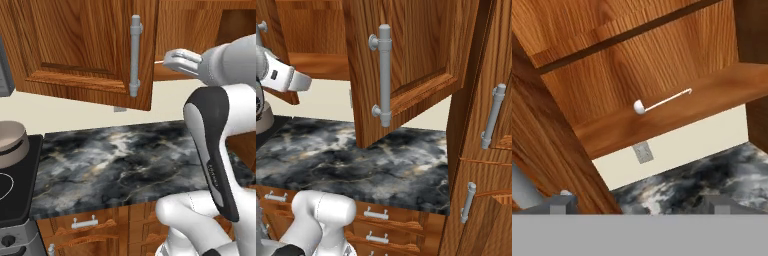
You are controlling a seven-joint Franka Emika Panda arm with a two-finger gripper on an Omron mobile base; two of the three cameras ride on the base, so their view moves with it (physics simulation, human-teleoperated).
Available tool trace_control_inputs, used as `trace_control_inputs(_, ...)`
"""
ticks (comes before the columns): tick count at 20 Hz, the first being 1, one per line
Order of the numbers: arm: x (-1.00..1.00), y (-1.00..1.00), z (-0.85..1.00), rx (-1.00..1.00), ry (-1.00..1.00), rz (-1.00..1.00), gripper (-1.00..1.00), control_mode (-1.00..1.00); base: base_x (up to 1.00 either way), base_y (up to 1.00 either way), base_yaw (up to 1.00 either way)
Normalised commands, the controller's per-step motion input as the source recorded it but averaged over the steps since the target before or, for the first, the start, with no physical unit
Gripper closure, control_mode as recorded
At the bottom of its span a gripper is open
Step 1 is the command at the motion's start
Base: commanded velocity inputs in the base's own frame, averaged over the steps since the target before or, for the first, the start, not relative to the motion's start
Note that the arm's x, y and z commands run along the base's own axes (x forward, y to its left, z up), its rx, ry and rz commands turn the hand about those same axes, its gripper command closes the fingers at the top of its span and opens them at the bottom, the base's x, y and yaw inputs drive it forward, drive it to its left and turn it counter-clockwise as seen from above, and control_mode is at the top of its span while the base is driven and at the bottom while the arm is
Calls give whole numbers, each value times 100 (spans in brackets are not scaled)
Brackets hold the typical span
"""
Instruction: Open the cabinet and move the ladle to the pot. Then close the cabinet.
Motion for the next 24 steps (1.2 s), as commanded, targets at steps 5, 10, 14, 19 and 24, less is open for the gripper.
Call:
trace_control_inputs(5, 29, -42, -5, 15, -7, 19, -100, -100, 0, 0, 0)
trace_control_inputs(10, 49, -19, -8, 15, 0, 18, -100, -100, 0, 0, 0)
trace_control_inputs(14, 56, -2, -7, 14, 0, 18, -100, -100, 0, 0, 0)
trace_control_inputs(19, 59, 33, -1, 12, 0, 16, -100, -100, 0, 0, 0)
trace_control_inputs(24, 46, 15, 0, 10, 2, 13, -100, -100, 0, 0, 0)
